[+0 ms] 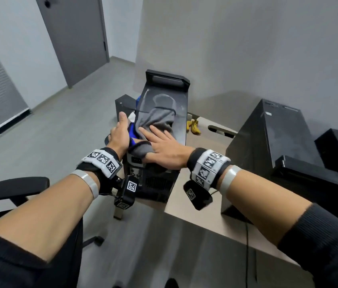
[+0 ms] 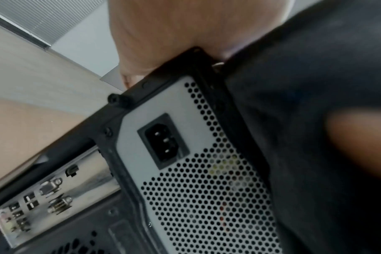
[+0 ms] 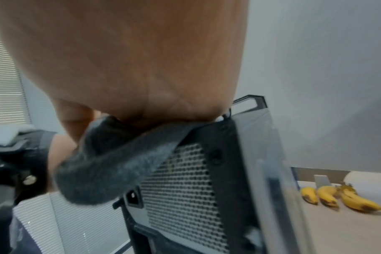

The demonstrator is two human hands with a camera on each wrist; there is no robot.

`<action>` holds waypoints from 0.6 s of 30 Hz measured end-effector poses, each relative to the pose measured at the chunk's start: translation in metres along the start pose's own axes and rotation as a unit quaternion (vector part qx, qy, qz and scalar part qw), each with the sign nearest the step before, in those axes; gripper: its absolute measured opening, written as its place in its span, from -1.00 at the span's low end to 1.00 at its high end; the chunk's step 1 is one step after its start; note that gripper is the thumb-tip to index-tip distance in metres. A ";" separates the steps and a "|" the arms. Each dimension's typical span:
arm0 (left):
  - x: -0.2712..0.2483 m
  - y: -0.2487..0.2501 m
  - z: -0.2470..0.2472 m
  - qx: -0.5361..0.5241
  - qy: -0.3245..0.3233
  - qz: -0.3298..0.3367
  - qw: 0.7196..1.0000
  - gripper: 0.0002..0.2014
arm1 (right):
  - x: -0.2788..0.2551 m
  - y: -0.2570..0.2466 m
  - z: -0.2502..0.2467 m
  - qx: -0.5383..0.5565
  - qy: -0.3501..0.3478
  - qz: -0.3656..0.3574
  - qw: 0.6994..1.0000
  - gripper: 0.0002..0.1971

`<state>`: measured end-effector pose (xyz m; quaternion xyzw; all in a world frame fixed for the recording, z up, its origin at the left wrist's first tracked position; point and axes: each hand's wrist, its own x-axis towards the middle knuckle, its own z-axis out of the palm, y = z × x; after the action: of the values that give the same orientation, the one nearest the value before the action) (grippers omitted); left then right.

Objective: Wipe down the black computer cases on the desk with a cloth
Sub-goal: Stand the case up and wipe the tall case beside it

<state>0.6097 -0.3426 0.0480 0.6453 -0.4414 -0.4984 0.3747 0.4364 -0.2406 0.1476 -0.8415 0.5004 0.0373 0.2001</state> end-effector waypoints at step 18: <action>-0.055 0.032 0.000 -0.089 -0.182 0.059 0.977 -0.08 | 0.000 0.024 -0.009 -0.033 0.009 0.040 0.999 -0.31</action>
<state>0.5974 -0.3012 0.0944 0.4805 -0.4939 -0.6215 0.3726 0.4143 -0.2546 0.1486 -0.8272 0.5338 0.0543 0.1667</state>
